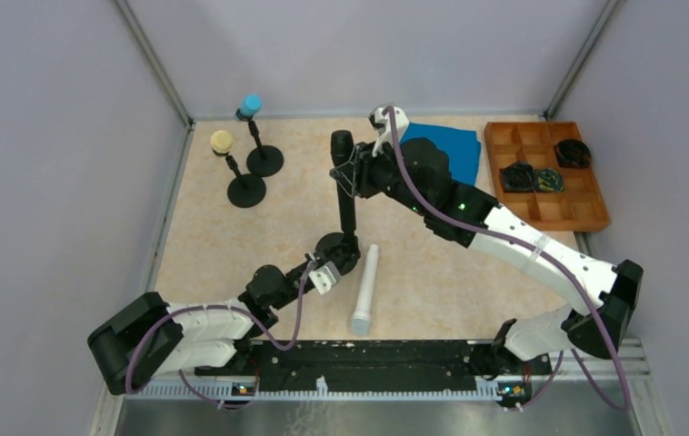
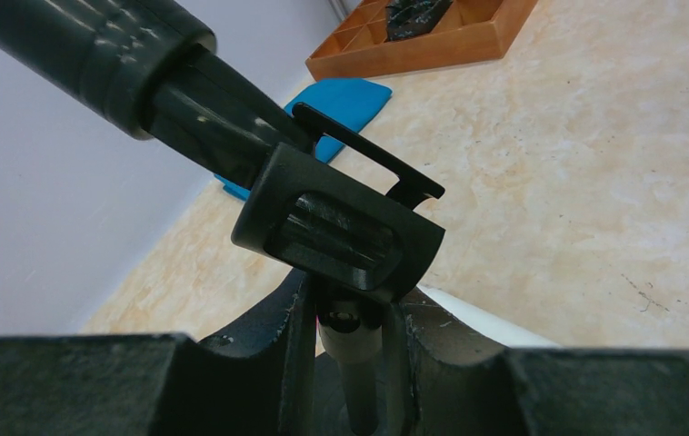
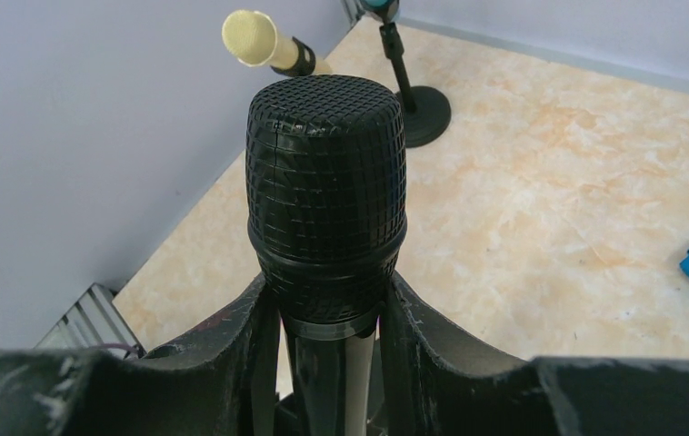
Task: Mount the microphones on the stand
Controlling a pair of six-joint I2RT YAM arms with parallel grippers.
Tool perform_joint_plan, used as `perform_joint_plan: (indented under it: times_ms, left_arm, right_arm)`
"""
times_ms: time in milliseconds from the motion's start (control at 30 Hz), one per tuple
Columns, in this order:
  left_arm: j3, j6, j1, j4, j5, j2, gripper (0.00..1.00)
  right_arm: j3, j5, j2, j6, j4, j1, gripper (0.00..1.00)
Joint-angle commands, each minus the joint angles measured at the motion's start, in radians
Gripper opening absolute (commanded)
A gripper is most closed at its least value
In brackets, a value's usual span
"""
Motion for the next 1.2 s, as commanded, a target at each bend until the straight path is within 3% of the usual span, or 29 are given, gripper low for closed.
perform_joint_plan:
  times_ms: [0,500,1167]
  left_arm:
    - [-0.033,-0.006,-0.006,-0.064,0.017,0.024,0.00]
    - [-0.035,-0.007,-0.006,-0.076,0.002,0.033,0.00]
    - [-0.015,-0.144,-0.005,-0.060,-0.116,0.089,0.00]
  right_arm:
    - [0.025,-0.045,-0.005,-0.005,-0.016,0.005,0.00]
    - [0.020,-0.136,0.064,0.023,-0.167,0.005,0.00]
    - [-0.209,-0.328,-0.086,0.153,-0.060,0.008,0.00]
